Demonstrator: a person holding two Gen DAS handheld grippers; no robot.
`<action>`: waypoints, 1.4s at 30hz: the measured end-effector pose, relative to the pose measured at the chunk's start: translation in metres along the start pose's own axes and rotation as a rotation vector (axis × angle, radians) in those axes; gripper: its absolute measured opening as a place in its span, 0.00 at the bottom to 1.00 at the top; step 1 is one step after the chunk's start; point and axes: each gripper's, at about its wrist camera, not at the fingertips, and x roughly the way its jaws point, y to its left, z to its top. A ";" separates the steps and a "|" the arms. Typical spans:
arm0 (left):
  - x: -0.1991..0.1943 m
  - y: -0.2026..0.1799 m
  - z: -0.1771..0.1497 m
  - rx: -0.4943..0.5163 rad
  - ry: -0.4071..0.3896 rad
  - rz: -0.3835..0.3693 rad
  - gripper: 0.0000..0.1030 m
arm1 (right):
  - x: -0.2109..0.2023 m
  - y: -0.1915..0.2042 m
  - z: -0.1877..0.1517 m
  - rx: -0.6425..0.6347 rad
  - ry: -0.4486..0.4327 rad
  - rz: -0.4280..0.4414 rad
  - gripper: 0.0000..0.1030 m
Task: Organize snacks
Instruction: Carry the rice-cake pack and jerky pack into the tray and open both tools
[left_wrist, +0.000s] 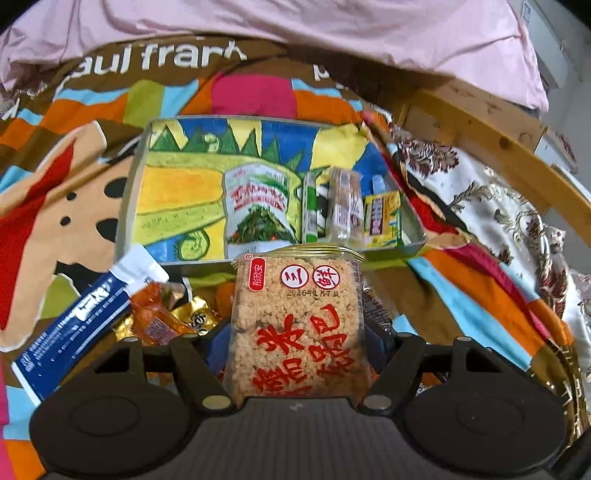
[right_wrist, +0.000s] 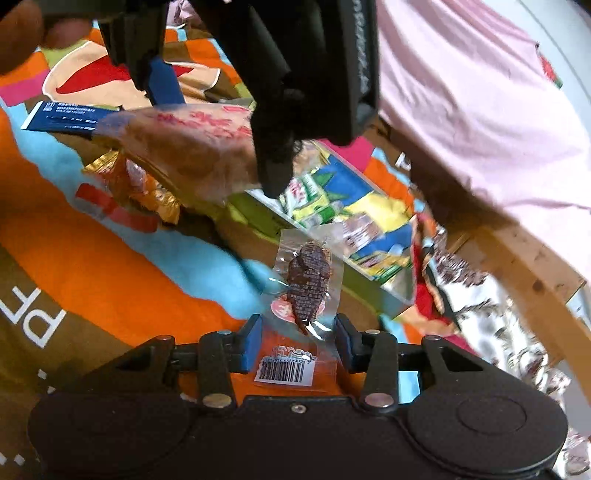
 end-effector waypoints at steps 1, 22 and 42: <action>-0.003 0.000 0.001 0.002 -0.006 0.001 0.73 | 0.000 -0.001 0.000 0.001 -0.006 -0.008 0.42; -0.016 0.043 0.037 -0.072 -0.136 0.134 0.73 | 0.036 -0.050 0.052 0.258 -0.218 -0.077 0.42; 0.090 0.065 0.094 -0.068 -0.192 0.259 0.73 | 0.141 -0.081 0.075 0.476 -0.194 0.078 0.42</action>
